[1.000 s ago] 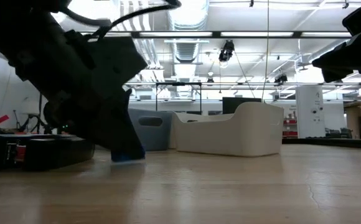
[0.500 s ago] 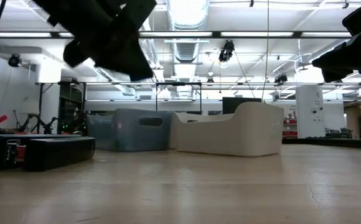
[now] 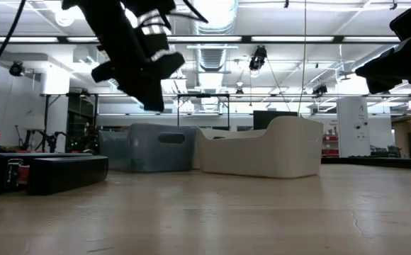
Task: Pick and place Stapler, Stapler remover, tape
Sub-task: Put the blue stapler into the black bin, then adjust the black bin, then put the black stapler into the black bin
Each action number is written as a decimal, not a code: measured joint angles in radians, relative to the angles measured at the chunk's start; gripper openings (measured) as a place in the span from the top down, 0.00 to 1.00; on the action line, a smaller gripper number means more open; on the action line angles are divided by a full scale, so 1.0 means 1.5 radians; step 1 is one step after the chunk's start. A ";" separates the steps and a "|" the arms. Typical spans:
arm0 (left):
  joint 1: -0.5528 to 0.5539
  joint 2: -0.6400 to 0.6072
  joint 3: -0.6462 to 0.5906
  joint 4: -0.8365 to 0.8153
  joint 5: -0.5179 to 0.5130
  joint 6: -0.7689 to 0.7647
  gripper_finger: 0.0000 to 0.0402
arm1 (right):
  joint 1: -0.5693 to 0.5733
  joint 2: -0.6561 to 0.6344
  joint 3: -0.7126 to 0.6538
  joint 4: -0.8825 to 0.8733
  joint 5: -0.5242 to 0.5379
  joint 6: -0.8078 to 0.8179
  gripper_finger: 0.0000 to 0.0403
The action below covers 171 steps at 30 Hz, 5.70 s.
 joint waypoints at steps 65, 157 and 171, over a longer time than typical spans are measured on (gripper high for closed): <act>-0.181 -0.001 -0.026 0.091 0.086 -0.060 0.56 | 0.000 0.000 0.000 0.000 0.000 0.000 0.98; -0.338 0.077 -0.064 -0.027 0.253 -0.478 0.58 | 0.000 0.000 0.000 0.000 0.000 0.000 0.98; -0.339 0.079 -0.065 -0.029 0.234 -0.449 0.92 | 0.000 0.000 0.000 0.000 0.000 0.000 0.98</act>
